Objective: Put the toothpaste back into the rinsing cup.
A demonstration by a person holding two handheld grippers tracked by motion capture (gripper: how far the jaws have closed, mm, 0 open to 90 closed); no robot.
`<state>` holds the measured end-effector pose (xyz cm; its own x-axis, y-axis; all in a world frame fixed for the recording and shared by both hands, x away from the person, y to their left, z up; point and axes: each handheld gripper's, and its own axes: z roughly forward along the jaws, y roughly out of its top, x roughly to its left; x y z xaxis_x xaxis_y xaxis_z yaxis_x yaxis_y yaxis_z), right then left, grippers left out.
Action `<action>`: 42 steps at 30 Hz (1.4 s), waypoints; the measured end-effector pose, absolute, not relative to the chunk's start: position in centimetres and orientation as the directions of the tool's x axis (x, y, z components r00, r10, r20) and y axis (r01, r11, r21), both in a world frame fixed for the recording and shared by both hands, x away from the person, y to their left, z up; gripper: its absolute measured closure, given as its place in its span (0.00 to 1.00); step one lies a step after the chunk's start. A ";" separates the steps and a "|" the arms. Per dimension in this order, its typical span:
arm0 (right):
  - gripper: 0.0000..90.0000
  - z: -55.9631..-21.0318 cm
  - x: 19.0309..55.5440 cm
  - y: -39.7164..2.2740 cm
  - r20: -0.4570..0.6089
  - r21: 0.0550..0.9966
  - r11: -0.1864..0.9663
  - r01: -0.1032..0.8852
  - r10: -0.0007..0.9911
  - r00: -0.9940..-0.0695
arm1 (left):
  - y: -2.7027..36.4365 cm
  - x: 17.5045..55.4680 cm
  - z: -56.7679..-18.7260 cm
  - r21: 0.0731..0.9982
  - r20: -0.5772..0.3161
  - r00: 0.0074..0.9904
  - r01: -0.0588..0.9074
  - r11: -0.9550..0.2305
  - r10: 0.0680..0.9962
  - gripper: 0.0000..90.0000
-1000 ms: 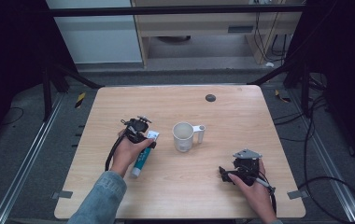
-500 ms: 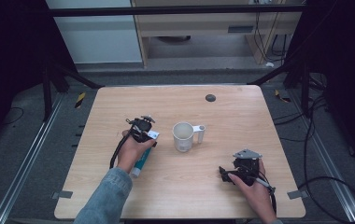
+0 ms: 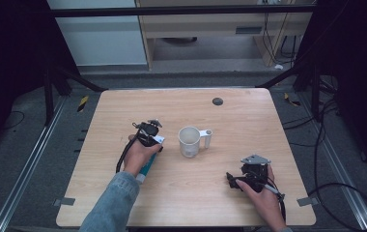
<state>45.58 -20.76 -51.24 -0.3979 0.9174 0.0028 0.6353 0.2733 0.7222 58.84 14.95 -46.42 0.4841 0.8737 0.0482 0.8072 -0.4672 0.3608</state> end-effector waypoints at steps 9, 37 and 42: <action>0.01 -51.3 45.6 -20.8 0.000 0.723 0.276 0.634 0.917 -0.399 | 15.1 59.2 -46.6 0.354 0.039 0.477 0.815 -0.459 0.878 0.51; 0.01 -51.3 45.6 -20.8 -0.005 0.723 0.279 0.632 0.917 -0.399 | 15.3 58.6 -46.3 0.356 0.033 0.537 0.782 -0.512 0.843 0.74; 0.01 -51.3 45.6 -20.8 -0.005 0.723 0.279 0.632 0.917 -0.399 | 15.5 58.0 -45.9 0.368 0.051 0.556 0.762 -0.533 0.829 0.83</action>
